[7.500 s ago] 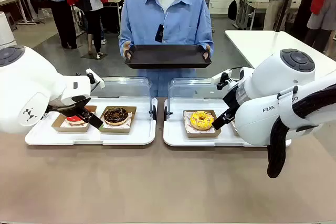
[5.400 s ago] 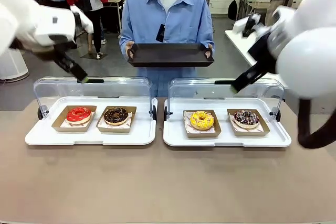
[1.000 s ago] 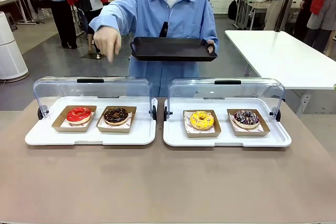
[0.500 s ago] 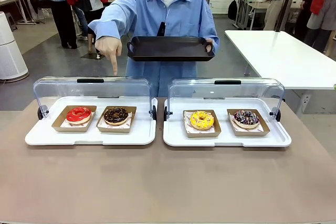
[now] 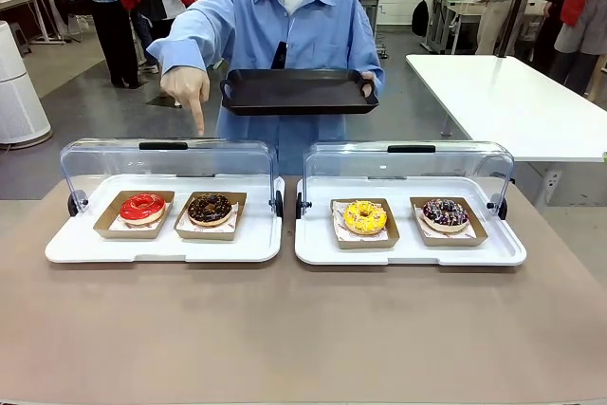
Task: Provide the desired donut to the person.
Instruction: Pick up and lift the Paper togo box containing the Donut pointed at by the person.
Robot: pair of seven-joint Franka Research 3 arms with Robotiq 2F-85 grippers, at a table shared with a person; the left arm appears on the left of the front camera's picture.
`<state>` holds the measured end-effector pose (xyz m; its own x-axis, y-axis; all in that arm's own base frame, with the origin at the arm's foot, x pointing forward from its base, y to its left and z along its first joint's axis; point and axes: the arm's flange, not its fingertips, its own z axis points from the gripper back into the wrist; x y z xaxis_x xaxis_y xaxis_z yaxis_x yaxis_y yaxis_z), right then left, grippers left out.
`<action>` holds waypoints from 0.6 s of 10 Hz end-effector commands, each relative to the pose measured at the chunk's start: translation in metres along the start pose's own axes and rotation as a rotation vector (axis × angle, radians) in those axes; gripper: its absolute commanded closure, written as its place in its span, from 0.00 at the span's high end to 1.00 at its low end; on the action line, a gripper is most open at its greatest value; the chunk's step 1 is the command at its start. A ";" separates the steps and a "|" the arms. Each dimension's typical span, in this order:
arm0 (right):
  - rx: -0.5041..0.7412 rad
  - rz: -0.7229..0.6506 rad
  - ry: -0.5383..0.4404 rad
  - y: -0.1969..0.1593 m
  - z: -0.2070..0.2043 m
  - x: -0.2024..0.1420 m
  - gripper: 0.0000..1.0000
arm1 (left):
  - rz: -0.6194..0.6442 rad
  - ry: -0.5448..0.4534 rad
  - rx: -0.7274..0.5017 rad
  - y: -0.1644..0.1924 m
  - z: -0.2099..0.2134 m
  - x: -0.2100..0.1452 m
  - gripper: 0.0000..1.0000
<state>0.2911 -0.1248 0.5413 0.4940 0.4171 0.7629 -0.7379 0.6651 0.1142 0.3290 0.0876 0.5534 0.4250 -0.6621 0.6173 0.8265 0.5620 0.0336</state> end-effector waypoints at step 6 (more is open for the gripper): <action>0.014 0.007 -0.013 -0.002 -0.001 0.000 1.00 | 0.002 -0.010 -0.002 0.001 0.000 0.000 1.00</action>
<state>0.2911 -0.1248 0.5413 0.4939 0.4173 0.7629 -0.7380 0.6651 0.1141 0.3290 0.0876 0.5534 0.4252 -0.6620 0.6172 0.8264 0.5621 0.0336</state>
